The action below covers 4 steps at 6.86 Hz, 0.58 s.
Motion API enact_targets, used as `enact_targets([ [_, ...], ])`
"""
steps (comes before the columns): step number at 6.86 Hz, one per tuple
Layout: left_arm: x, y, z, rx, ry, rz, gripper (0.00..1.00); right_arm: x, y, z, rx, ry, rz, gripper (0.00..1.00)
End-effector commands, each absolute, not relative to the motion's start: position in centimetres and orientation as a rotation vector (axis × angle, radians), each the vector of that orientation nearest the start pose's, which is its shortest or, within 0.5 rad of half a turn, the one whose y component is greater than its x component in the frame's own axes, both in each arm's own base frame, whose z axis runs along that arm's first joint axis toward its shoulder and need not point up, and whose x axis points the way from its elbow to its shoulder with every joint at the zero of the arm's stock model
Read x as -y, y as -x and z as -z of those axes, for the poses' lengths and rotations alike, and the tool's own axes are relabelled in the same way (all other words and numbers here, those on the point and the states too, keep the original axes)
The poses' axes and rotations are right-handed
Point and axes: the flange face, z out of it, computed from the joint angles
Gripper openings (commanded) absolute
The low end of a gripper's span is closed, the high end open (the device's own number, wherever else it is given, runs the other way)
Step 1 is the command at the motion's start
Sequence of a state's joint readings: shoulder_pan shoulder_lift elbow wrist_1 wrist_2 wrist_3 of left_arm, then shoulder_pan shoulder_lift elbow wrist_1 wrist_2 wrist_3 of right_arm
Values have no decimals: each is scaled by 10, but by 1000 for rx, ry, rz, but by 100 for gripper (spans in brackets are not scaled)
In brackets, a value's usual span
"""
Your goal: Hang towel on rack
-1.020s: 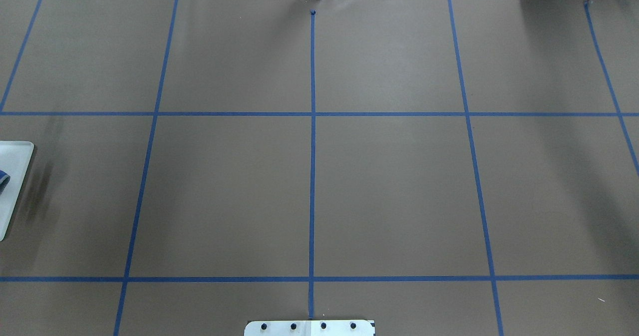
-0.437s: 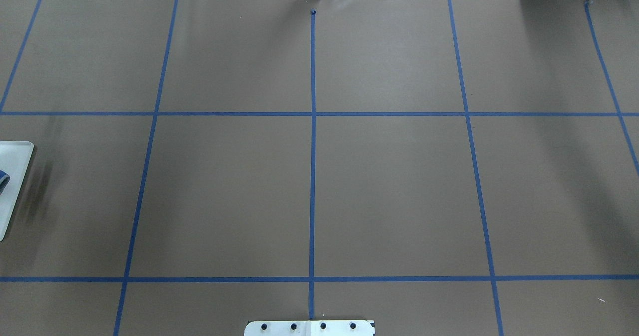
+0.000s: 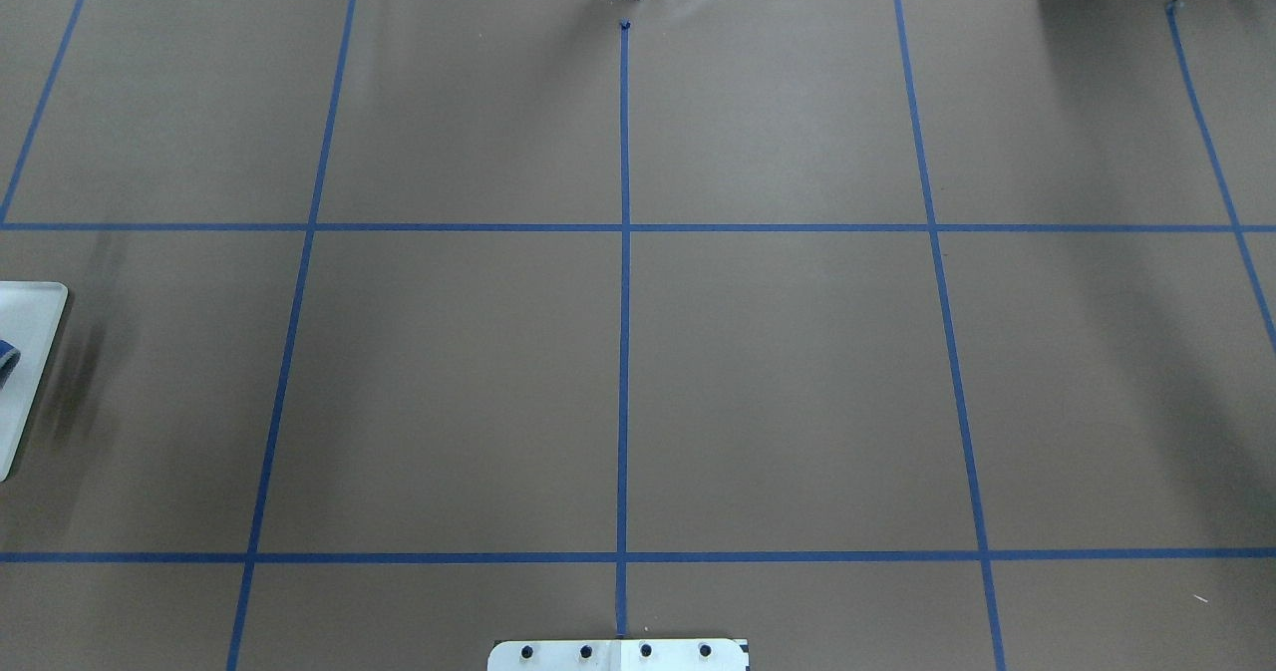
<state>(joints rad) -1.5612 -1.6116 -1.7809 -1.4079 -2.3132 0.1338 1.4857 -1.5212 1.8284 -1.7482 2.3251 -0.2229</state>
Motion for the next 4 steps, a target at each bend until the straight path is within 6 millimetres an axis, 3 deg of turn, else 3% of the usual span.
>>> enact_targets([
  [1,504,61,-553,-734,-135,-174,98,502,-19,-530,764,-165,337,100],
  [4,508,61,-544,-731,-155,-182,98,477,-22,-534,772,-162,341,100],
])
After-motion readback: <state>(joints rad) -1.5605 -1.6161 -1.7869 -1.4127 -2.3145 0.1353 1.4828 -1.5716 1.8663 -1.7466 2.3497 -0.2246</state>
